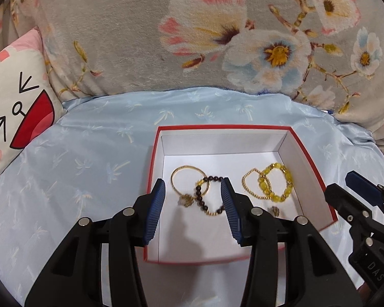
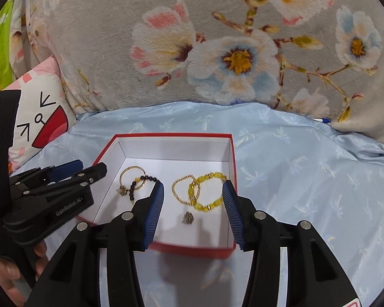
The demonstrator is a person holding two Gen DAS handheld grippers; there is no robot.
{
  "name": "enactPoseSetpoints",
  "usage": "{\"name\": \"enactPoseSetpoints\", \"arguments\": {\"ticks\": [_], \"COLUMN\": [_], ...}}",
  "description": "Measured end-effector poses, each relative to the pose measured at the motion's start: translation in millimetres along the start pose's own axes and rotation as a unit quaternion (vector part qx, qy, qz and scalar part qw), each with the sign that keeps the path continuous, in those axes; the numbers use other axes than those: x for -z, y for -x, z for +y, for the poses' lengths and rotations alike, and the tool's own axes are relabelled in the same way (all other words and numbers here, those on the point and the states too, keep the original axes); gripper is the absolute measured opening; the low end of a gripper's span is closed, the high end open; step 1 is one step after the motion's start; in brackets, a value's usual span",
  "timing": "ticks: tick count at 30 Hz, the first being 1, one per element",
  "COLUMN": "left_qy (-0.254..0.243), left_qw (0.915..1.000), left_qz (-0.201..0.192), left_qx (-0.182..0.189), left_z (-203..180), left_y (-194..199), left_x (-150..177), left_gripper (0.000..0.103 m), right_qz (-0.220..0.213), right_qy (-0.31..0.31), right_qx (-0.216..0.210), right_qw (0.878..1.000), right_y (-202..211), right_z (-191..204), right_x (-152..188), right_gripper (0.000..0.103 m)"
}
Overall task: Organize jewelry
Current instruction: 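Open both tools to drop the bead bracelets into the red box, then move both tools back to the remaining jewelry pile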
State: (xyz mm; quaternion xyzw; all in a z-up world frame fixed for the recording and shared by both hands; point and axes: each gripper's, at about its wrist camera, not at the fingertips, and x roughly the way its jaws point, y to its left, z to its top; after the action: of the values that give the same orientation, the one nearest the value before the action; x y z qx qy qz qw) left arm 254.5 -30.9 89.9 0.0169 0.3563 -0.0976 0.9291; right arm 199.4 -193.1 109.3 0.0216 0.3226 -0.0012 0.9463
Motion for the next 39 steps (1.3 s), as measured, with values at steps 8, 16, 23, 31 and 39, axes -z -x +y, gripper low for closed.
{"name": "enactPoseSetpoints", "arguments": {"ticks": [8, 16, 23, 31, 39], "left_qy": [-0.003, -0.005, 0.004, 0.004, -0.003], "left_qw": [0.9999, 0.9995, 0.9983, 0.997, 0.9965], "left_qz": [0.011, 0.033, 0.056, 0.073, 0.079], "left_qx": [0.0, -0.003, 0.014, 0.026, 0.027], "left_z": [10.1, 17.4, 20.5, 17.1, 9.2], "left_y": [35.6, 60.4, 76.0, 82.1, 80.1], "left_x": [46.2, 103.6, 144.5, 173.0, 185.5], "left_gripper": [0.043, 0.043, 0.045, 0.047, 0.047], "right_qz": [0.013, 0.049, 0.074, 0.094, 0.098], "right_qy": [0.002, -0.013, -0.013, -0.009, -0.006], "right_qx": [0.01, -0.002, -0.024, -0.047, -0.051], "right_qw": [1.0, 0.999, 0.997, 0.994, 0.994], "right_y": [42.5, 77.7, 95.0, 94.6, 85.8], "right_z": [-6.1, -7.6, 10.1, 30.1, 37.0], "right_x": [46.0, 106.7, 149.5, 175.1, 178.6], "right_gripper": [0.047, 0.047, 0.047, 0.043, 0.034]}}
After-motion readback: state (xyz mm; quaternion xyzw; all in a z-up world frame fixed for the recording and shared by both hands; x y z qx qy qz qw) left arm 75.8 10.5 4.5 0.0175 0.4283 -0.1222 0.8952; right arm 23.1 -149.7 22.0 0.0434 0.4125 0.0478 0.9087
